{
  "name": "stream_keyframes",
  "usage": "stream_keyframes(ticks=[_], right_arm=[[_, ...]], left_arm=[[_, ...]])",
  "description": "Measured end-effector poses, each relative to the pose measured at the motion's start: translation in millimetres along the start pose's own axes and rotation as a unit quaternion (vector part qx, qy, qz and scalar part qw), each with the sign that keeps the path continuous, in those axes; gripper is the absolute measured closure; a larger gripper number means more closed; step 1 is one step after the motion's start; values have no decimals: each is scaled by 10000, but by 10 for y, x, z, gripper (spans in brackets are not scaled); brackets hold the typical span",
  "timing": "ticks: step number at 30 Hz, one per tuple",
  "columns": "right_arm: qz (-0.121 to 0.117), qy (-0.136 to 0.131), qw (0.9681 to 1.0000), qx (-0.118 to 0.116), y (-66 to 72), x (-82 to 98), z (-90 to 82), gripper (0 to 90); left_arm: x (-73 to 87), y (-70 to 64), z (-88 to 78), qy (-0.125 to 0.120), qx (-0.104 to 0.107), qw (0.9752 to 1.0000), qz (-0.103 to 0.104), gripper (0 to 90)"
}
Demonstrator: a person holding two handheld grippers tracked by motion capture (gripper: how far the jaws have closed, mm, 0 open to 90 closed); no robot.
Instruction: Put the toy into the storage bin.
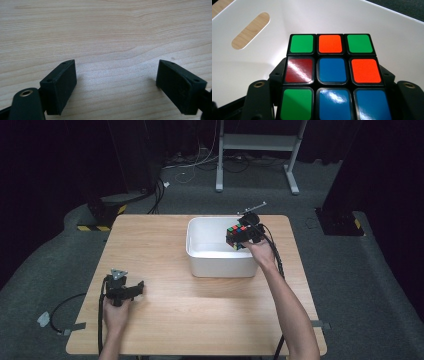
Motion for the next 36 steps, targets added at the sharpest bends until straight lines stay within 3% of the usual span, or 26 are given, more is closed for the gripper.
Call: stream_keyframes(ticks=[25,36], right_arm=[[-180,-234,9995,-81,169,61,-187,333],[-207,-281,9994,-74,174,138,-191,333]], left_arm=[[0,-3,0,1,-22,10000,-10,169],[0,-3,0,1,-20,10000,-11,170]])
Point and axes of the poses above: each handheld gripper's, and its own axes: z roughly forward along the jaws, x roughly out of its underside, y roughly to its left, the point moved 5 cm from there along z, roughly forward along the jaws, and after that the axes turned 6 degrees about -y, right-handed, at the moved point
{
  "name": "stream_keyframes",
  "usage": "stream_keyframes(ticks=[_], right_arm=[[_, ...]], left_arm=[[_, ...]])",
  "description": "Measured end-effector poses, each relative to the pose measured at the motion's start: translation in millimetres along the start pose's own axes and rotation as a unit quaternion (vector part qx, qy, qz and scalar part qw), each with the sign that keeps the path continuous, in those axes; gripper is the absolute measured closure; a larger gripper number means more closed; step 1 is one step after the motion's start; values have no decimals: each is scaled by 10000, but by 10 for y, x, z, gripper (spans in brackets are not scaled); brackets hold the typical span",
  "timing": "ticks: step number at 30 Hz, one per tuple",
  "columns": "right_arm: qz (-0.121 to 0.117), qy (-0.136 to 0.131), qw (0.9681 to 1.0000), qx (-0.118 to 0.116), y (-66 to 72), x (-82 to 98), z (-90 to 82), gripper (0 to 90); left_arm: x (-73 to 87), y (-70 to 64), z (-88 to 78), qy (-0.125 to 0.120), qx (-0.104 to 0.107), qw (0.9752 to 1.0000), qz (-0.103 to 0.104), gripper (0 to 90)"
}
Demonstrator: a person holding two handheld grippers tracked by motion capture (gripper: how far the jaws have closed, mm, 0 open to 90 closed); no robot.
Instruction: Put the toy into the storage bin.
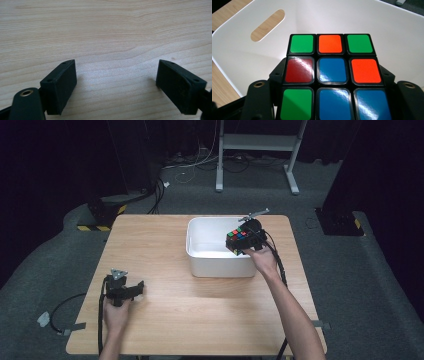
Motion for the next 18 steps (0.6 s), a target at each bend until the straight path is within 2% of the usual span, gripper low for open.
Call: stream_keyframes(ticks=[18], right_arm=[[-126,-11,9999,-26,56,131,1,332]], left_arm=[[0,1,-1,0,-3,10000,5,170]])
Point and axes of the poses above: each handheld gripper's, and its own axes: z roughly forward along the jaws, x roughly out of its underside, y roughly to its left, the point moved 5 cm from there along z, roughly forward along the jaws, and after that the axes turned 6 degrees about -y, right-handed, at the moved point
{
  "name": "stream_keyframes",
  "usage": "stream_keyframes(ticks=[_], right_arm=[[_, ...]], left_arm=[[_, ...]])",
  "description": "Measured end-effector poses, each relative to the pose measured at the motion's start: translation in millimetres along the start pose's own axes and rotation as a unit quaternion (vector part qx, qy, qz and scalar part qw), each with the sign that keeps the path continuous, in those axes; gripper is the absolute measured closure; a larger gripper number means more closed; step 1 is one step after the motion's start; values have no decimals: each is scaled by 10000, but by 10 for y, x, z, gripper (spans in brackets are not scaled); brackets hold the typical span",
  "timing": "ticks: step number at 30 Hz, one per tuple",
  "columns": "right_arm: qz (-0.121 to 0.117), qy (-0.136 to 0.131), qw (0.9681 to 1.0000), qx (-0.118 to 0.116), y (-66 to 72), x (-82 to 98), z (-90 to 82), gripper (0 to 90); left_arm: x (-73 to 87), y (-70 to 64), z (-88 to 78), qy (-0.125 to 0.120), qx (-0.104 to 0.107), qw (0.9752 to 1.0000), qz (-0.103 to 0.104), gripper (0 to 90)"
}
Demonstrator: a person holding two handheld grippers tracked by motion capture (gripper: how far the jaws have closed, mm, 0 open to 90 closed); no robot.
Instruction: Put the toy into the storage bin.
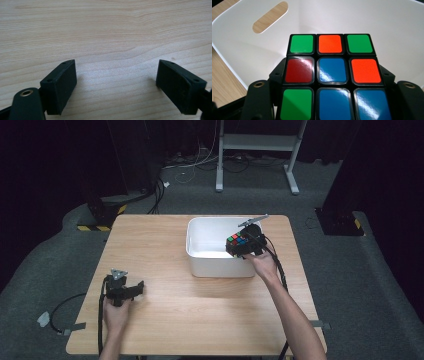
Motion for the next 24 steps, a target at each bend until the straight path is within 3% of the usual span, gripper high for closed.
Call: stream_keyframes(ticks=[12,24], right_arm=[[-30,109,9999,-83,-2,40,13,319],[45,-172,9997,-146,-12,18,-72,293]], left_arm=[[0,-1,0,-1,3,10000,-5,170],[0,-1,1,0,5,10000,-4,169]])
Point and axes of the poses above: each handheld gripper's, and its own axes: z roughly forward along the jaws, x roughly out of its underside, y roughly to its left, the point moved 5 cm from there along z, roughly forward along the jaws, and after that the axes turned 6 degrees about -y, right-handed, at the moved point
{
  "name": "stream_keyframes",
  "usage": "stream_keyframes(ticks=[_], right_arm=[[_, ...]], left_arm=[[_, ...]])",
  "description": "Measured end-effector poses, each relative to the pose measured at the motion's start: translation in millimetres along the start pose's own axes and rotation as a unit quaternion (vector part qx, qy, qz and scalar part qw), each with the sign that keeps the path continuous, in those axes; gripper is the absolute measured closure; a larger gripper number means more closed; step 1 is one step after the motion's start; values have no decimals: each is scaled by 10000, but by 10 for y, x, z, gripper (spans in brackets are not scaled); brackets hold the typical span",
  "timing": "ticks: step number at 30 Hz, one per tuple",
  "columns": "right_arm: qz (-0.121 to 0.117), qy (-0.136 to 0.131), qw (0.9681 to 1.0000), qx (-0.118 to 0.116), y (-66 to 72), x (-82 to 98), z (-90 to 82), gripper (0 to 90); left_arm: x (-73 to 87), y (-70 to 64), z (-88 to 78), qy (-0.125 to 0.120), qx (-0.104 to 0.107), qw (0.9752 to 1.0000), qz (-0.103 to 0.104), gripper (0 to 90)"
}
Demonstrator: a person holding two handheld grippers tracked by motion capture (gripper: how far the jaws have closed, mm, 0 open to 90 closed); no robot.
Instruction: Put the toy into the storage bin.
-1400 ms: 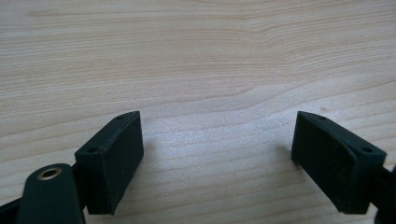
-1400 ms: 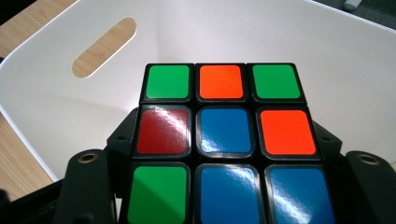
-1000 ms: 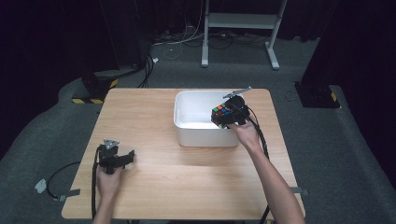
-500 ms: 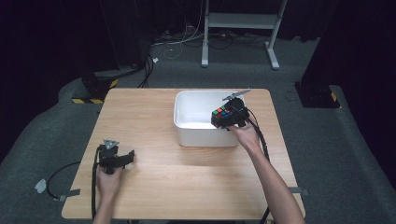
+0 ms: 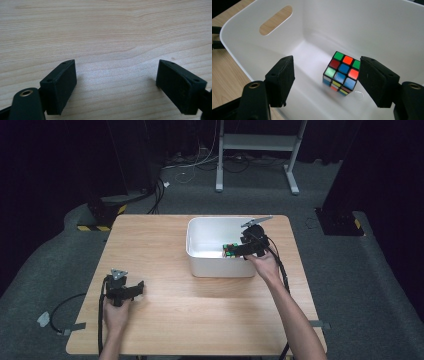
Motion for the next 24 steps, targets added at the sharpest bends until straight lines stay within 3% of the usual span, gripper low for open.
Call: stream_keyframes(ticks=[13,24], right_arm=[[111,-455,9989,-57,-19,-2,-233,297],[191,-613,9978,-153,-33,9,-335,300]], left_arm=[[0,0,0,1,-3,10000,2,169],[0,0,0,0,-1,10000,2,168]])
Point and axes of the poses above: each handheld gripper's, and its own axes: z roughly forward along the jaws, x roughly out of its underside, y roughly to its left, the point moved 5 cm from there along z, roughly forward along the jaws, and after that the axes turned 6 degrees about -y, right-handed, at the moved point
